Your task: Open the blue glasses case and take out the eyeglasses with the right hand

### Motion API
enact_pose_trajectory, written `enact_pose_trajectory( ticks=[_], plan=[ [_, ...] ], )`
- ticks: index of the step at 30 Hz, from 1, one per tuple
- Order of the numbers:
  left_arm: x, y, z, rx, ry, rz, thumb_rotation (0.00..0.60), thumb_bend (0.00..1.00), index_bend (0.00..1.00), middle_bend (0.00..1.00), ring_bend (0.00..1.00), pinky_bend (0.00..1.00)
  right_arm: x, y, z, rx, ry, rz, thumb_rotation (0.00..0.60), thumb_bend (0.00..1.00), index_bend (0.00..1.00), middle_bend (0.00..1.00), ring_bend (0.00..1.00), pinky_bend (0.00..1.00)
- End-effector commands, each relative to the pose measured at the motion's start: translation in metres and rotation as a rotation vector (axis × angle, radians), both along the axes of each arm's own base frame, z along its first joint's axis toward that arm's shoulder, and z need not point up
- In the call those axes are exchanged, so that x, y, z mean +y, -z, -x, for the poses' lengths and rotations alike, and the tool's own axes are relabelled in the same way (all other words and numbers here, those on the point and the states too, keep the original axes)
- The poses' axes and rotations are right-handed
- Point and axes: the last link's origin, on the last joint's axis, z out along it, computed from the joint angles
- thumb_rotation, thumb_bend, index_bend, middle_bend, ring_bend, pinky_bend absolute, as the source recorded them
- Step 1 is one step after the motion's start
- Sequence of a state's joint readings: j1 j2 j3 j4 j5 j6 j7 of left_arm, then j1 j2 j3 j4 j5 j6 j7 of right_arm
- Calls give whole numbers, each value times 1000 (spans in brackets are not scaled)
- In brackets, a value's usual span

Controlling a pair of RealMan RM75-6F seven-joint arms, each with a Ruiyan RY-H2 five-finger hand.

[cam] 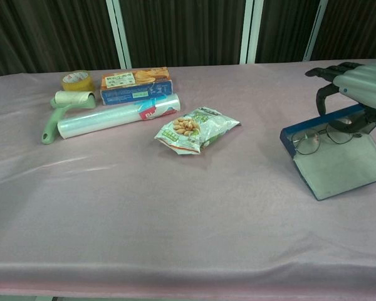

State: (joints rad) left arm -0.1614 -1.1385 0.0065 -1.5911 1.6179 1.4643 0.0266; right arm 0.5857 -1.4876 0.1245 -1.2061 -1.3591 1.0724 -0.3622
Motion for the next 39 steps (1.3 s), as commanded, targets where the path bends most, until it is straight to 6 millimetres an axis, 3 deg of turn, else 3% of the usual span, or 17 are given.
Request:
enact_pose_trajectory(
  ticks=[1, 5, 13, 22, 29, 31, 34, 39],
  plan=[
    [0, 0, 0, -2, 2, 1, 600, 423, 0, 0, 0, 0, -6, 11, -21, 25, -55, 67, 600, 552, 680, 103, 0, 0],
    [-1, -2, 1, -6, 4, 0, 600, 422, 0, 0, 0, 0, -7, 23, -30, 80, -92, 107, 600, 553, 681, 108, 0, 0],
    [-2, -3, 2, -9, 9, 4, 600, 423, 0, 0, 0, 0, -6, 38, -29, 113, -105, 138, 600, 553, 681, 122, 0, 0],
    [-3, -1, 1, -5, 13, 7, 600, 423, 0, 0, 0, 0, -25, 21, -18, 157, -63, 272, 600, 553, 681, 127, 0, 0],
    [-4, -1, 1, -1, 16, 9, 600, 422, 0, 0, 0, 0, -44, 8, 11, 196, 80, 311, 600, 553, 666, 131, 0, 0],
    [-4, 0, 1, 0, 18, 9, 600, 422, 0, 0, 0, 0, -46, 8, 22, 186, 126, 293, 600, 553, 638, 131, 0, 0],
    [-3, 0, 1, 3, 17, 11, 600, 422, 0, 0, 0, 0, -48, 11, 35, 154, 189, 254, 600, 553, 501, 131, 0, 0],
    [-2, 3, 0, 10, 12, 18, 600, 423, 0, 0, 0, 0, -47, 14, 40, 84, 219, 199, 600, 540, 344, 128, 0, 0]
  ],
)
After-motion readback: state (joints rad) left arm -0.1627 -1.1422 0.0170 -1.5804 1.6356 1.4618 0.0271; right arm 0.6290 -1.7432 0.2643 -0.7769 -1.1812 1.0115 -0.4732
